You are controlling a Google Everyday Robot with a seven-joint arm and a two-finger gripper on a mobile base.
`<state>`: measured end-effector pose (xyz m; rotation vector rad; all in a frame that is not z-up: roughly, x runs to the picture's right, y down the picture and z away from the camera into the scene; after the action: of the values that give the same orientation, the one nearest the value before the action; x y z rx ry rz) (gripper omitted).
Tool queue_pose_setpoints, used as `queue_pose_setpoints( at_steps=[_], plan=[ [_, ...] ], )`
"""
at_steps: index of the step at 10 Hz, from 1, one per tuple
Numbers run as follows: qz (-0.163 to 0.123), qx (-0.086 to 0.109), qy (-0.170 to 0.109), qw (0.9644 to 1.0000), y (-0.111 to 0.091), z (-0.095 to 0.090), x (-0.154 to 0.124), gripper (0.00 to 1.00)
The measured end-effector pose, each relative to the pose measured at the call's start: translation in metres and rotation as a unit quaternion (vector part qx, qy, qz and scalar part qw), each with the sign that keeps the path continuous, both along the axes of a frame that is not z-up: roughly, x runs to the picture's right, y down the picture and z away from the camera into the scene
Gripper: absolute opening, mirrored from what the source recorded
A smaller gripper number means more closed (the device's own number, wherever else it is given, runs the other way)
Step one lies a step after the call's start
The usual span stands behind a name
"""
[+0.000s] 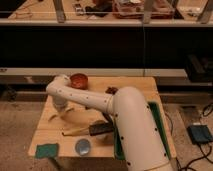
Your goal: Place fork in purple bowl
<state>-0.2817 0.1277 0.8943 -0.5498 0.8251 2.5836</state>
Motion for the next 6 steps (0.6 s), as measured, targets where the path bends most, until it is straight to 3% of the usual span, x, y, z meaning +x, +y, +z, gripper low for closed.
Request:
queue_pose_setpoints(
  at_steps=[2,4,6],
  plan=[
    [0.009,0.002,-0.003,1.0,-0.018,-0.022,0.008,0.0],
    [0.019,0.011,0.006,0.9997,-0.044,-0.061,0.026,0.0],
    [0.036,0.016,0.026,0.9989,-0.064,-0.105,0.065,0.0]
  ],
)
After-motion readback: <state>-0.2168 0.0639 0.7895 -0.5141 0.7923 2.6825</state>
